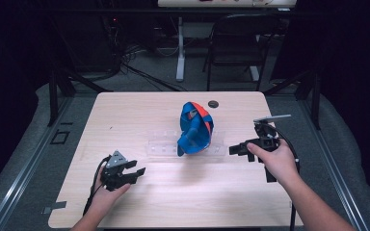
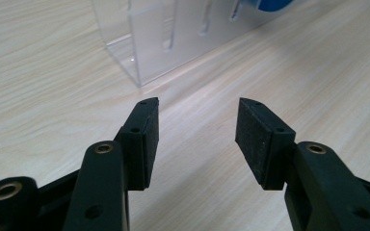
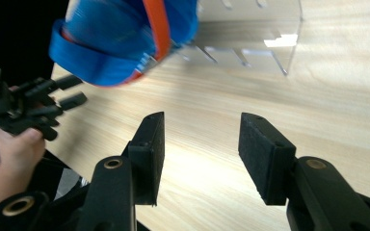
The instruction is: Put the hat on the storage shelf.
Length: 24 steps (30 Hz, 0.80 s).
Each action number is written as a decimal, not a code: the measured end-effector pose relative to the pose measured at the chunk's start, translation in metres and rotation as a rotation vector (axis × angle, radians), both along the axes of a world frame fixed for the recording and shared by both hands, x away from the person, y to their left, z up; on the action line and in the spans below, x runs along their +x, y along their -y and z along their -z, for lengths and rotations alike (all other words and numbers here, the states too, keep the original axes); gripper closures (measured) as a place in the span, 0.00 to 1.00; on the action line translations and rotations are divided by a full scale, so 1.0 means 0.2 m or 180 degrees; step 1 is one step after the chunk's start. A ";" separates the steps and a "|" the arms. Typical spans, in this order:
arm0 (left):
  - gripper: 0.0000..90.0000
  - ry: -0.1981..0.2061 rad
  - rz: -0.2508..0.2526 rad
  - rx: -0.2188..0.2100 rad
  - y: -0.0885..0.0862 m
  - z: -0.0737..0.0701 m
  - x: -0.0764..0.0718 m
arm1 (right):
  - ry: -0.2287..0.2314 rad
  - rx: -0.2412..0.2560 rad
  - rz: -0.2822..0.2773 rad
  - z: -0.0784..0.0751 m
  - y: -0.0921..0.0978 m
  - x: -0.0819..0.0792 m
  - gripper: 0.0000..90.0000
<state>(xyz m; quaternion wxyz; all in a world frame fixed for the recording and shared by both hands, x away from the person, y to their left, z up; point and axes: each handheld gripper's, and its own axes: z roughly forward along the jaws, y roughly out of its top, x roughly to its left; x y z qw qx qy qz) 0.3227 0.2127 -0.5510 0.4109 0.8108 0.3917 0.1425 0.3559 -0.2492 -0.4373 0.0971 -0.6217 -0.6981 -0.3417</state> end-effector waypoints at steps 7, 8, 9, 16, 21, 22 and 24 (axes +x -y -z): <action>0.57 -0.0069 -0.0110 -0.0014 -0.04 0.04 0.03 | 0.0166 0.0090 0.0060 0.20 0.05 -0.12 0.58; 0.57 -0.0060 -0.0117 -0.0003 -0.04 0.04 0.03 | 0.0166 0.0090 0.0060 0.20 0.05 -0.12 0.58; 0.57 -0.0076 -0.0112 -0.0013 -0.03 0.04 0.03 | 0.0193 0.0083 0.0061 0.22 0.05 -0.14 0.57; 0.57 -0.0061 -0.0066 0.0072 -0.01 0.06 0.02 | 0.0500 0.0122 0.0011 0.42 0.03 -0.28 0.53; 0.57 -0.0069 -0.0048 0.0061 0.00 0.07 0.02 | 0.0757 0.0025 -0.0011 0.53 0.00 -0.34 0.52; 0.57 -0.0065 -0.0045 0.0066 0.00 0.07 0.02 | 0.0775 -0.0015 0.0009 0.54 0.00 -0.35 0.52; 0.57 -0.0062 -0.0051 0.0068 0.00 0.07 0.02 | 0.0803 -0.0007 0.0035 0.57 0.00 -0.36 0.52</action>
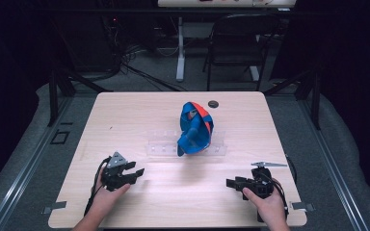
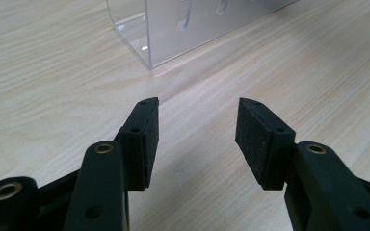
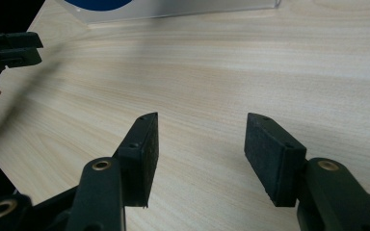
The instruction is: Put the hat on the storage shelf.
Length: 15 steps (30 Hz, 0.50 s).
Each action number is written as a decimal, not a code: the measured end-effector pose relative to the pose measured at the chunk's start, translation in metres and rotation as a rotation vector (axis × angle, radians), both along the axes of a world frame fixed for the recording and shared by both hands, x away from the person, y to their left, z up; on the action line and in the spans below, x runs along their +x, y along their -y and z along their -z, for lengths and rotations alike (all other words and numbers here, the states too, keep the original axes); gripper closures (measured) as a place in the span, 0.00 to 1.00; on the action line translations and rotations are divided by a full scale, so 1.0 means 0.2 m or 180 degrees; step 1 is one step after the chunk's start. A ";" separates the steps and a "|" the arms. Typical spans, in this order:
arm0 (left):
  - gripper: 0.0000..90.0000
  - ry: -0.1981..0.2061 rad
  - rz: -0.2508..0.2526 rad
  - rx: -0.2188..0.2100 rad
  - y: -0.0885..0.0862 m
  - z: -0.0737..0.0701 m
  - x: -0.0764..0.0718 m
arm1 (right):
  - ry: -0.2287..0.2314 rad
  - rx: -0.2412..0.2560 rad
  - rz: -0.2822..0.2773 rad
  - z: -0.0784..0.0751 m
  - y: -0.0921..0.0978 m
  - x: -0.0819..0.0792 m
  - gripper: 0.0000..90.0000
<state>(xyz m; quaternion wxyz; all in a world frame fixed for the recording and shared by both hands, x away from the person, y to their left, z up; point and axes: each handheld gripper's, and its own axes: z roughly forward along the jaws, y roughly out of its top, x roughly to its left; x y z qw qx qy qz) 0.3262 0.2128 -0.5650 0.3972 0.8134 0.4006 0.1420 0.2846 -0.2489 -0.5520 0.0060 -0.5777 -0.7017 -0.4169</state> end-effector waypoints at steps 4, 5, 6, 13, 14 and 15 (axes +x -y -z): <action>0.57 -0.0005 -0.0005 0.0017 -0.01 0.01 0.01 | 0.0115 -0.0070 0.0047 0.05 -0.02 -0.02 0.51; 0.57 -0.0013 -0.0017 0.0024 -0.01 0.01 0.01 | 0.0179 -0.0077 0.0063 0.07 -0.02 -0.03 0.51; 0.57 -0.0017 -0.0026 0.0020 -0.01 0.01 0.01 | 0.0256 -0.0067 0.0069 0.08 -0.03 -0.03 0.52; 0.56 0.0005 -0.0051 0.0022 -0.03 0.01 0.02 | 0.0620 0.0068 0.0060 0.09 -0.05 -0.08 0.55; 0.56 0.0000 -0.0061 0.0008 -0.03 0.01 0.02 | 0.0678 0.0002 0.0026 0.09 -0.05 -0.09 0.55; 0.56 0.0010 -0.0074 0.0013 -0.04 0.01 0.03 | 0.0710 -0.0057 -0.0012 0.09 -0.05 -0.09 0.55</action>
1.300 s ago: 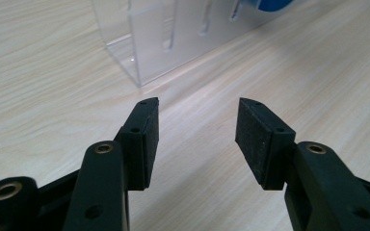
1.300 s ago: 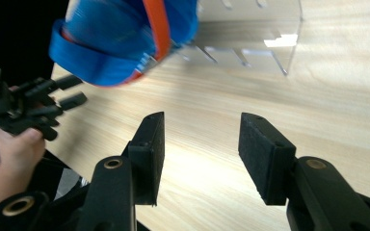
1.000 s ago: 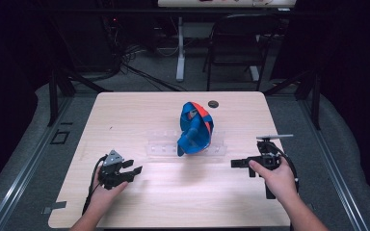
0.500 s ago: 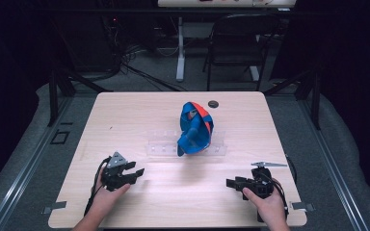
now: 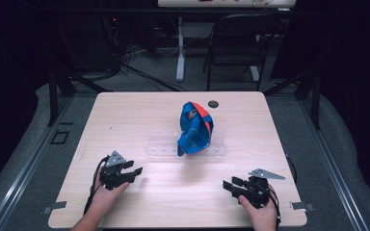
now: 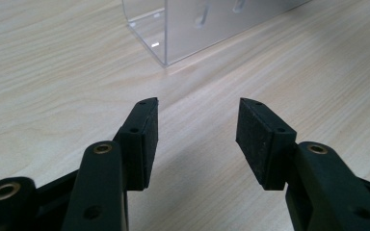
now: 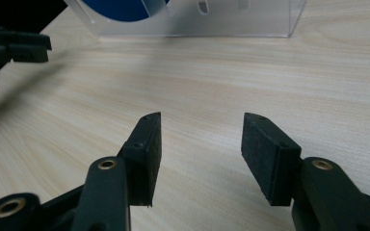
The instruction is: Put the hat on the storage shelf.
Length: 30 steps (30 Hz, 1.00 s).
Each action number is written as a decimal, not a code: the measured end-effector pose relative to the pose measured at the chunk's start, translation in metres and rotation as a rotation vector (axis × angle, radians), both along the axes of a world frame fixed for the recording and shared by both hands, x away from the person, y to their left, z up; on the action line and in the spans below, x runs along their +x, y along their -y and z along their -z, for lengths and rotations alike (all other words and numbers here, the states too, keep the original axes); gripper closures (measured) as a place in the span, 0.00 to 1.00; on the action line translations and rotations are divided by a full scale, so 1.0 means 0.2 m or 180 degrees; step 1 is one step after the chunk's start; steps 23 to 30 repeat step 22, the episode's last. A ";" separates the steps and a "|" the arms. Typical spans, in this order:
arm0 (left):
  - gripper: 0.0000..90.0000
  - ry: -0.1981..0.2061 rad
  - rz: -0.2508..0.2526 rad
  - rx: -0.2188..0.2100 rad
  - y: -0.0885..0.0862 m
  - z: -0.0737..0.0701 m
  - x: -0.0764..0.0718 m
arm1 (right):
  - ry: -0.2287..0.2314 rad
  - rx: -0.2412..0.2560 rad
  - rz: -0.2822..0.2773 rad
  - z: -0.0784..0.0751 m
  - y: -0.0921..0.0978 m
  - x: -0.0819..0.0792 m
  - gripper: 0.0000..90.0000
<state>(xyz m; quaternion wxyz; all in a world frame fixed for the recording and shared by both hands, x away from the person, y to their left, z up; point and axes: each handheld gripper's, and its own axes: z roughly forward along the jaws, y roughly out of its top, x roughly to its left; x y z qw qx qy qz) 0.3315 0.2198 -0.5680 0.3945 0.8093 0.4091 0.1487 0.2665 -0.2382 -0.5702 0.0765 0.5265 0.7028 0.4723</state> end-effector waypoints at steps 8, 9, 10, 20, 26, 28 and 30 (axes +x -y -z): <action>0.57 -0.0018 0.0020 -0.0082 0.01 -0.01 0.00 | 0.0051 -0.0164 -0.0036 0.02 -0.01 0.00 0.52; 0.57 -0.0018 0.0030 -0.0081 0.01 -0.01 0.00 | 0.0057 -0.0216 -0.0048 0.03 -0.01 0.00 0.52; 0.57 -0.0018 0.0041 -0.0087 0.01 -0.01 0.00 | 0.0068 -0.0219 -0.0057 0.03 -0.01 0.00 0.51; 0.58 0.0018 0.0166 -0.0216 0.10 -0.03 -0.02 | 0.0261 -0.0232 0.0174 0.03 0.03 -0.02 0.52; 0.58 0.0065 0.0205 -0.0270 0.14 -0.05 -0.02 | 0.0334 -0.0221 0.0178 0.03 0.05 -0.03 0.51; 0.58 0.0065 0.0205 -0.0270 0.14 -0.05 -0.02 | 0.0334 -0.0221 0.0178 0.03 0.05 -0.03 0.51; 0.58 0.0065 0.0205 -0.0270 0.14 -0.05 -0.02 | 0.0334 -0.0221 0.0178 0.03 0.05 -0.03 0.51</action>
